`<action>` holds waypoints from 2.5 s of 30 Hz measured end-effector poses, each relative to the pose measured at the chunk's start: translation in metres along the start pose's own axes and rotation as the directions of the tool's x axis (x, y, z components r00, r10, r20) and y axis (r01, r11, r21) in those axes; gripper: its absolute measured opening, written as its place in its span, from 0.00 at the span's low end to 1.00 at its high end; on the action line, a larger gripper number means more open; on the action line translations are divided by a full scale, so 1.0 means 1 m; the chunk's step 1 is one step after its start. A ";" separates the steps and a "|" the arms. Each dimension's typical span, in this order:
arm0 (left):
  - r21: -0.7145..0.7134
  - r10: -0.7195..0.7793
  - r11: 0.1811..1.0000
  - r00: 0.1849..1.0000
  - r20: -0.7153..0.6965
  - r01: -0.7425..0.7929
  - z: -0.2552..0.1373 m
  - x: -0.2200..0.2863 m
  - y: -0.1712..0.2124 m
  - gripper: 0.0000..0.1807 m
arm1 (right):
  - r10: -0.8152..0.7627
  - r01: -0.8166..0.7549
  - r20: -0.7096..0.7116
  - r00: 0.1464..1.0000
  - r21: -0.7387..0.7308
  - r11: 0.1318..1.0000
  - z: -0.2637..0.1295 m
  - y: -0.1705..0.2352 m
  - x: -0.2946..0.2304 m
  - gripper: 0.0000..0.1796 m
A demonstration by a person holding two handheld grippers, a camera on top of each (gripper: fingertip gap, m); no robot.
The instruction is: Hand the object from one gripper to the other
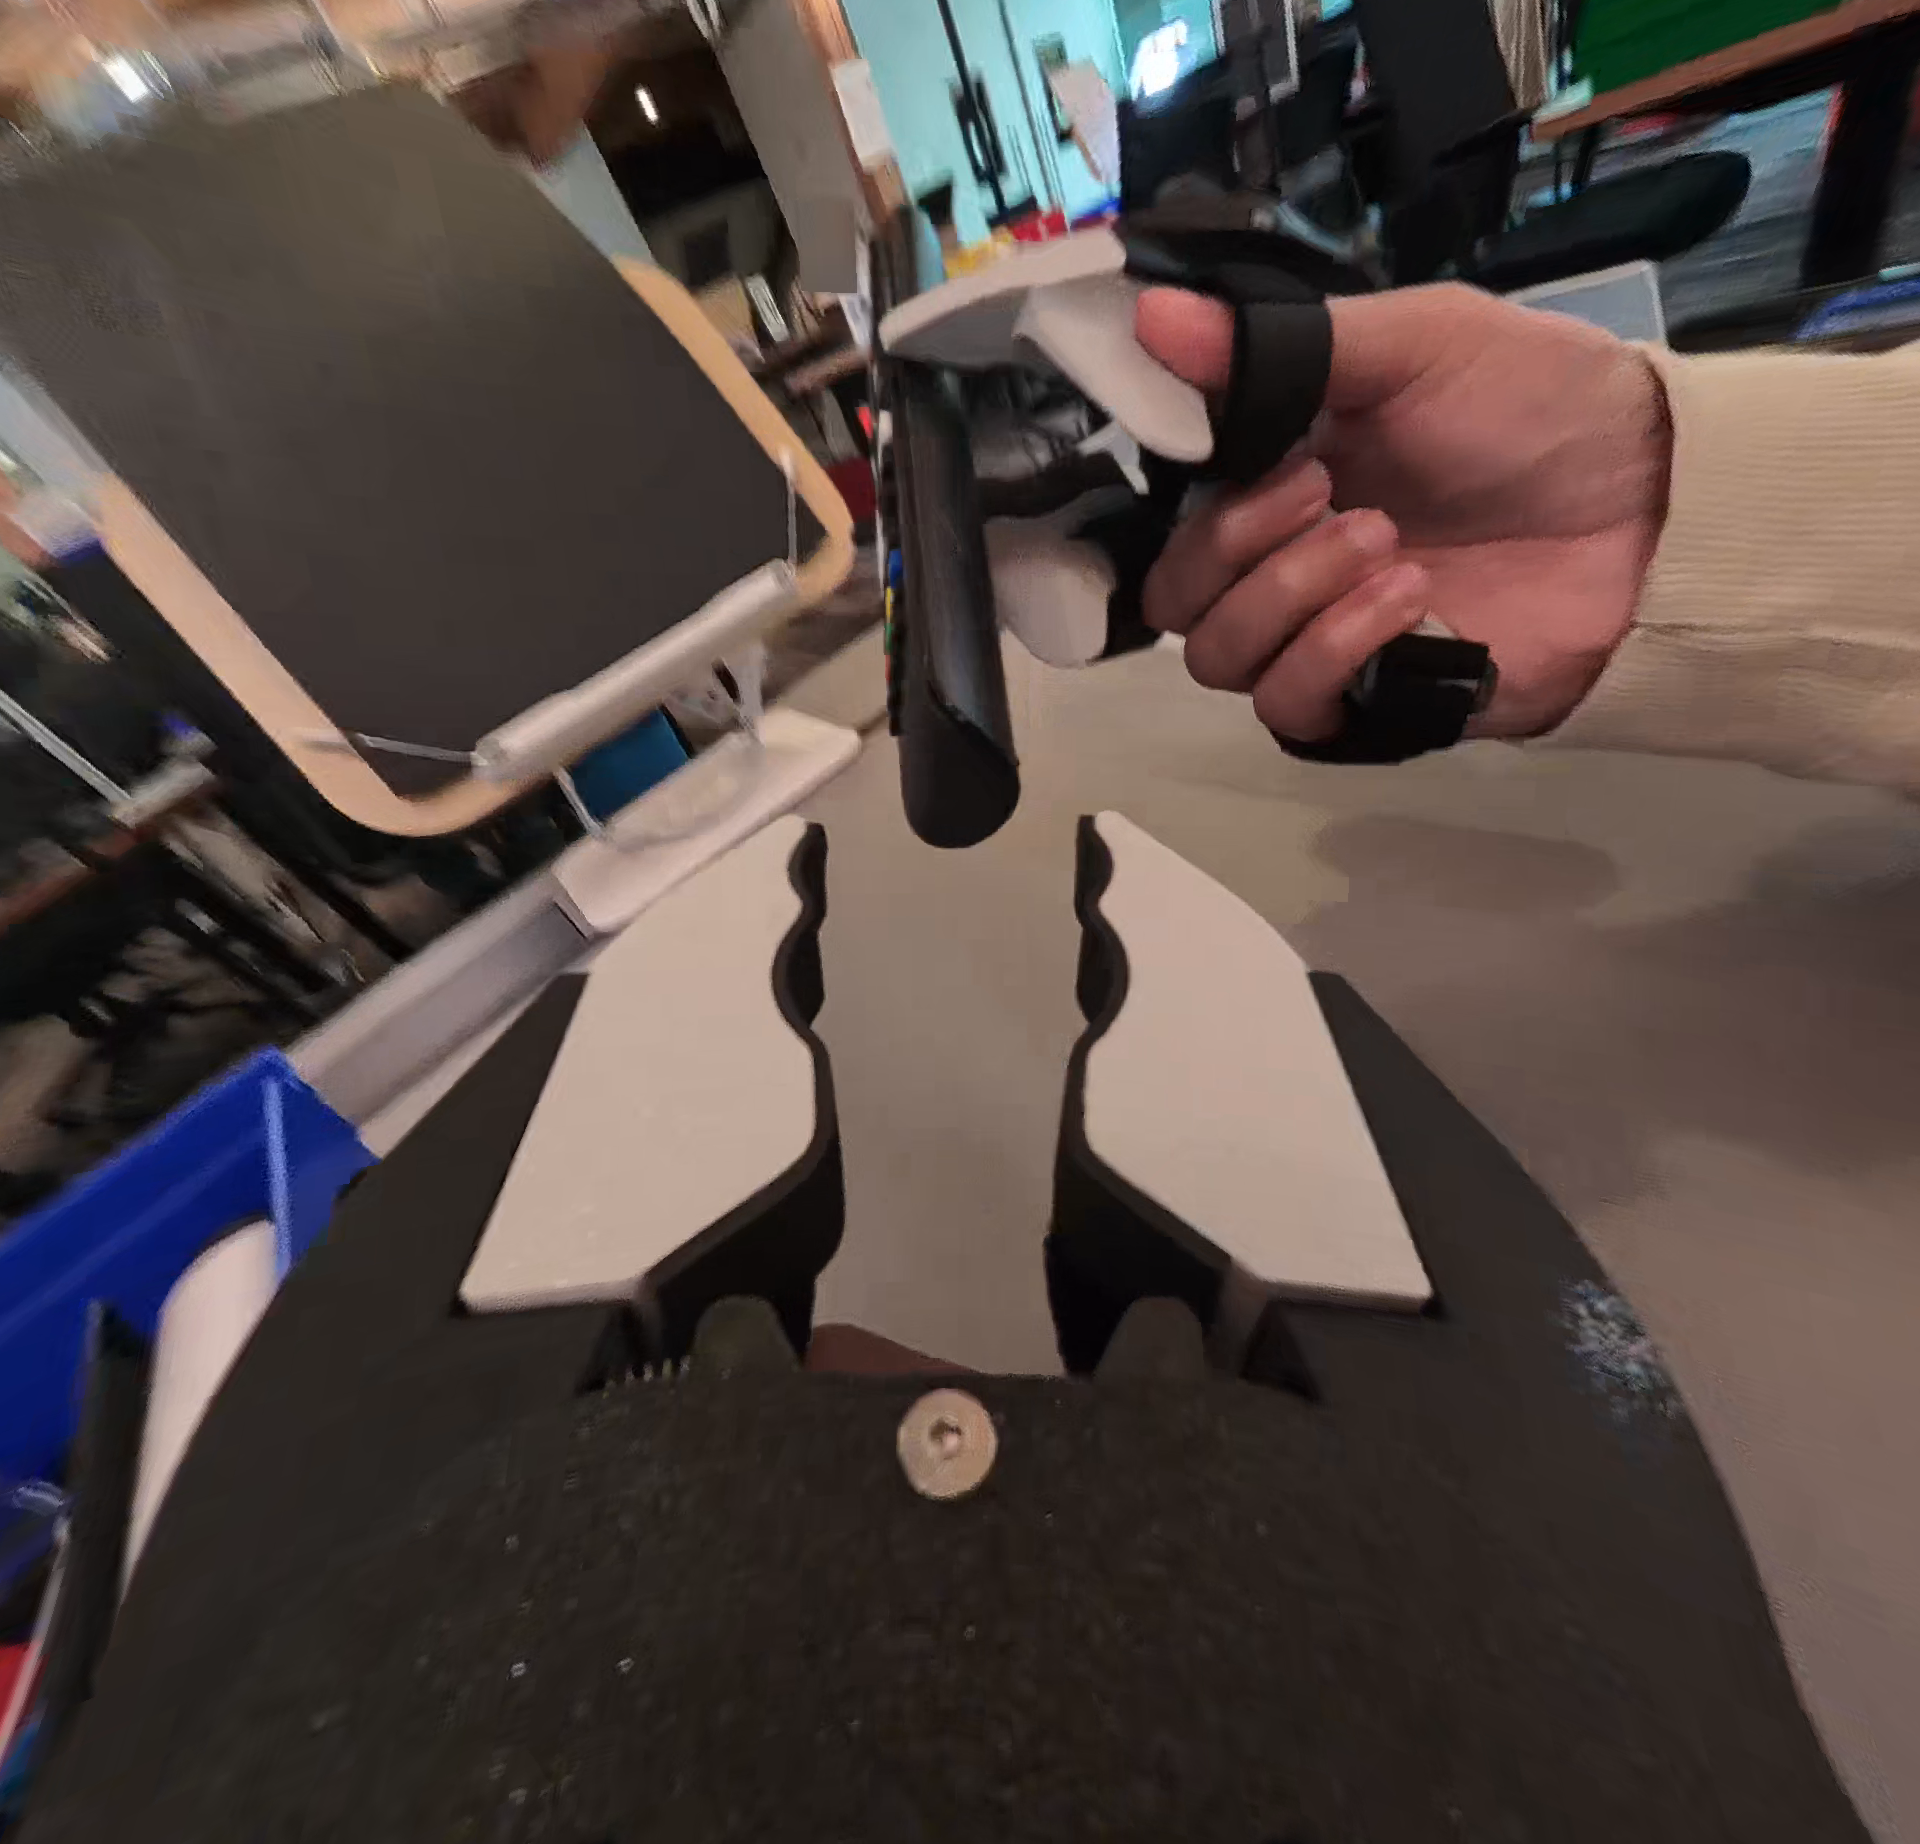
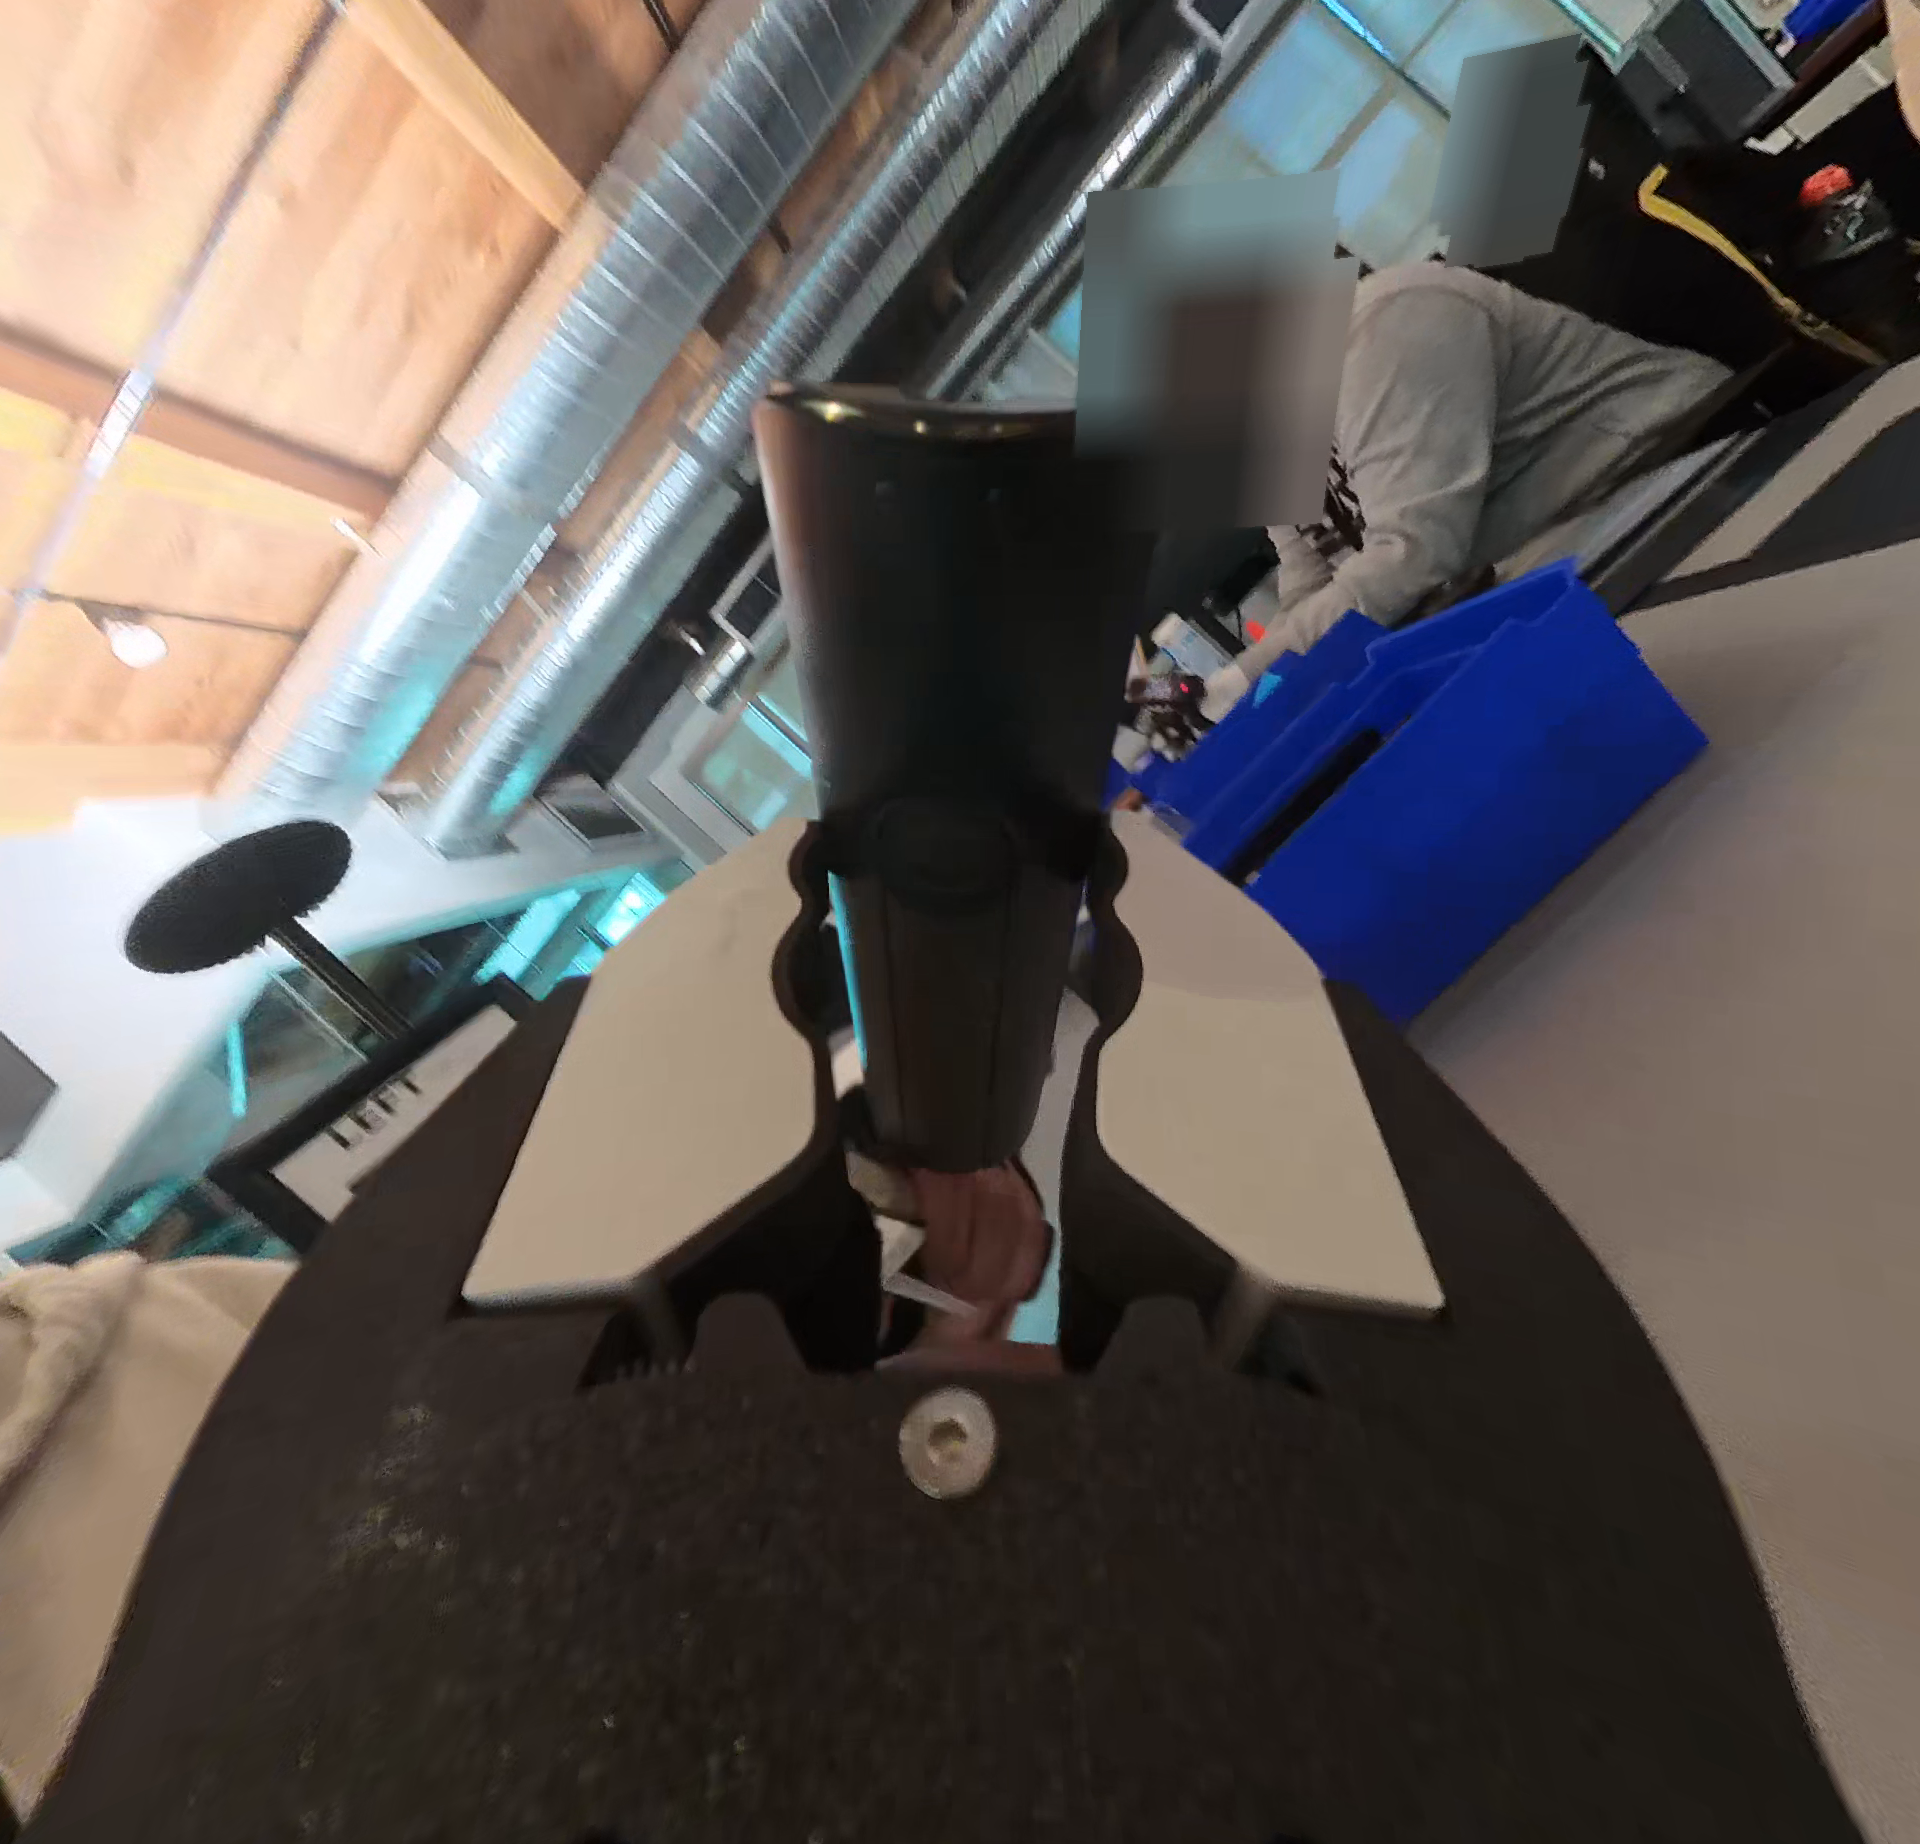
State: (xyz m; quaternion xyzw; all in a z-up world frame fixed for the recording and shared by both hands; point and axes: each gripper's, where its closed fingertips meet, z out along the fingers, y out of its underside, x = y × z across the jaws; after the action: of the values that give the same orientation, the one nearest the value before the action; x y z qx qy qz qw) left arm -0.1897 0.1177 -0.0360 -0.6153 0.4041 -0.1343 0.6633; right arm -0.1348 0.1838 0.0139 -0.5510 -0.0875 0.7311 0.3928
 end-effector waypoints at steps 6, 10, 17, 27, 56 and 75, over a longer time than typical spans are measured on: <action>0.070 0.012 0.997 0.999 0.038 -0.015 0.000 -0.004 -0.013 0.26 | 0.166 -0.175 0.105 0.981 0.091 0.980 0.013 0.007 -0.018 0.27; 0.084 0.008 0.996 0.999 0.043 -0.011 -0.002 -0.006 -0.016 0.24 | 0.245 -0.257 0.137 0.960 0.077 0.963 0.020 0.024 -0.015 0.27; 0.084 0.056 0.995 0.996 0.066 -0.062 -0.005 -0.012 -0.012 0.12 | 0.367 -0.380 0.142 0.920 0.079 0.922 0.019 0.036 0.002 0.27; 0.110 -0.176 0.977 0.980 -0.089 0.185 -0.015 -0.028 -0.001 0.12 | -0.131 0.119 -0.025 0.991 -0.291 0.949 -0.007 0.048 0.023 0.36; -0.007 -0.463 0.872 0.818 -0.341 0.490 -0.014 -0.023 0.011 0.20 | -0.367 0.399 0.163 0.916 -0.466 0.790 -0.040 0.064 0.008 0.13; -0.342 0.334 0.901 0.930 0.156 -0.266 0.009 -0.049 0.067 0.29 | -0.829 0.469 -0.135 0.543 -0.770 0.433 -0.030 0.041 0.029 0.13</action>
State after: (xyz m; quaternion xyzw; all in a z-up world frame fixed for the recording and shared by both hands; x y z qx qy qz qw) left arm -0.2361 0.1714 -0.0804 -0.6538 0.4380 0.1022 0.6085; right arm -0.1306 0.1663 -0.0416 -0.7347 -0.4458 0.2587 0.4411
